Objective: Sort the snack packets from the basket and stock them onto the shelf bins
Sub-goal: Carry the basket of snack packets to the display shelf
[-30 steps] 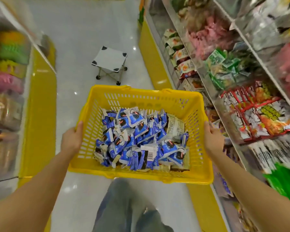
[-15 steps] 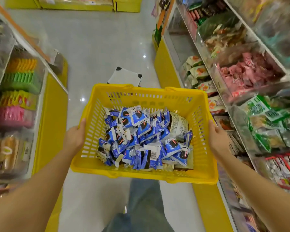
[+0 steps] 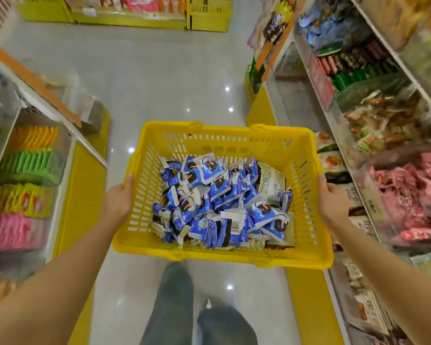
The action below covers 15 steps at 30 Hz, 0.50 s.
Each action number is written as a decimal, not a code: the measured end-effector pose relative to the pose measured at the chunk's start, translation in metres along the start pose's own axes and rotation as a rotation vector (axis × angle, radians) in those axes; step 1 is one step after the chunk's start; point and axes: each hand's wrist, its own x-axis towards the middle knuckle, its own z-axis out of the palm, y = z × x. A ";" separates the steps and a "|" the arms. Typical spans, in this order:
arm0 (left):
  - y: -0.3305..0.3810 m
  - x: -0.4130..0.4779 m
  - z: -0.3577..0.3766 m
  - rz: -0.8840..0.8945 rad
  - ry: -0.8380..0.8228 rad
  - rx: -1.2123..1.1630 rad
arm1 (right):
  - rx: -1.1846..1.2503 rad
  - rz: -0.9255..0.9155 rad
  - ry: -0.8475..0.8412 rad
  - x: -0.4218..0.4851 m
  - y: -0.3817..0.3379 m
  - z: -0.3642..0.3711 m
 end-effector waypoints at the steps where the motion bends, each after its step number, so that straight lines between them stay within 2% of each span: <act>1: 0.007 0.018 0.000 -0.003 -0.010 0.007 | 0.000 0.001 0.012 0.010 -0.009 0.008; 11: 0.090 0.169 0.022 0.026 -0.079 0.053 | 0.023 0.105 0.064 0.107 -0.074 0.056; 15: 0.129 0.216 0.040 0.101 -0.102 0.097 | -0.017 0.127 0.077 0.156 -0.092 0.071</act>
